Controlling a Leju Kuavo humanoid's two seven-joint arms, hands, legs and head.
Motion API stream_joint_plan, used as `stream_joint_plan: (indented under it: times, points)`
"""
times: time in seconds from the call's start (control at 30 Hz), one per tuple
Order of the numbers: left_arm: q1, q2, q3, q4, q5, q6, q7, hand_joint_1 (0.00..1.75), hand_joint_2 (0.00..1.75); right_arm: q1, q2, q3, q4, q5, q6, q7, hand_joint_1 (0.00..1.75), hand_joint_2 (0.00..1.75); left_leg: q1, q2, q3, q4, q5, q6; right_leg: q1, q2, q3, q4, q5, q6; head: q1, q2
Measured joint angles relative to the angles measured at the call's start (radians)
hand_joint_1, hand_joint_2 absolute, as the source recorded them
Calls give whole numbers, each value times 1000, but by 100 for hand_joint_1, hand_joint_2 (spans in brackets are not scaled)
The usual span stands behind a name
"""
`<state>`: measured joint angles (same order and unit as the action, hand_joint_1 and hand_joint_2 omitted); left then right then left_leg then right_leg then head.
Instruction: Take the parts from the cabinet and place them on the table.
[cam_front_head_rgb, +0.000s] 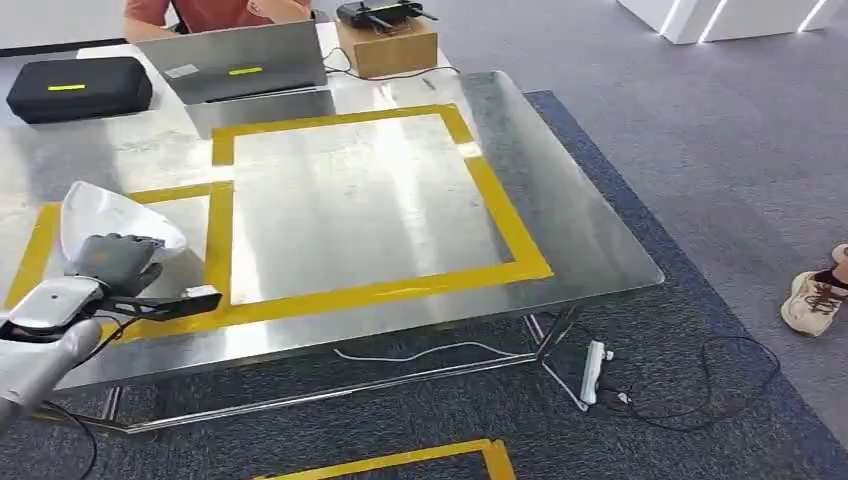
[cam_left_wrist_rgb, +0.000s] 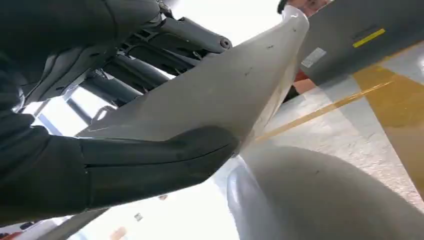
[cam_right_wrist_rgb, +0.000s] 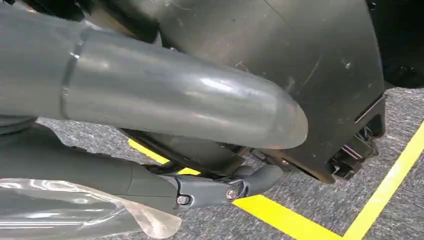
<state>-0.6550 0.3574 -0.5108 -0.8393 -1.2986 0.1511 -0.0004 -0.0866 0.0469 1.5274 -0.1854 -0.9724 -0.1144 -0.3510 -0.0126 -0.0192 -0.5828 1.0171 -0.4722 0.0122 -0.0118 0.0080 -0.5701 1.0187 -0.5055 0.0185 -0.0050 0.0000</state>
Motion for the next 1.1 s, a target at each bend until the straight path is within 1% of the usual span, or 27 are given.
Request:
stream_joint_plan:
  times: [0.2, 0.47, 0.6, 0.8, 0.83, 0.9, 0.97, 1.07, 1.1]
  points:
    - [-23, 0, -27, 23, 12, 12, 0, 0, 0, 0, 0, 0, 0, 0, 0, 0, 0, 0, 0, 0, 0, 0, 0, 0, 0, 0, 0, 0, 0, 0, 0, 0]
    - [-27, 0, -38, 28, 74, 53, -36, 0, 0, 0, 0, 0, 0, 0, 0, 0, 0, 0, 0, 0, 0, 0, 0, 0, 0, 0, 0, 0, 0, 0, 0, 0]
    - [-28, 0, -39, 28, 84, 68, -39, 0, 0, 0, 0, 0, 0, 0, 0, -1, 0, 0, 0, 0, 0, 0, 0, 0, 0, 0, 0, 0, 0, 0, 0, 0]
    - [-27, 0, -39, 27, 93, 124, -41, 0, 0, 0, 0, 0, 0, 0, 0, -2, 0, 0, 0, 0, 0, 0, 0, 0, 0, 0, 0, 0, 0, 0, 0, 0]
    - [-27, 0, -38, 27, 93, 135, -41, 0, 0, 1, 0, 0, 0, 0, 0, -3, 0, 0, -3, 0, -1, 4, -2, 2, -2, 0, 1, -3, 1, 1, 0, 0]
    - [-24, 0, -38, 26, 93, 154, -38, 0, 0, 1, 0, 0, 0, 0, 0, -5, 0, 0, -3, 0, -1, 4, -3, 4, -2, 0, 2, -3, 1, 2, 0, 0]
    - [-21, 0, -38, 23, 93, 161, -37, 0, 0, 1, 0, 0, 0, 0, 0, -5, 0, 0, -4, 0, -1, 5, -4, 6, -3, -1, 2, -3, 1, 4, 0, 0]
    - [-17, 0, -37, 19, 95, 171, -39, 0, 0, 1, 0, 0, 0, 0, -1, -6, 0, 0, -8, 0, -2, 9, -8, 13, -7, 0, 3, -4, 1, 10, 0, 0]
    - [-15, 2, -36, 16, 98, 178, -43, 0, 0, 1, 0, 0, 0, 0, -1, -7, 0, 0, -9, 0, -1, 9, -6, 16, -8, 0, 5, -7, 3, 14, -1, 0]
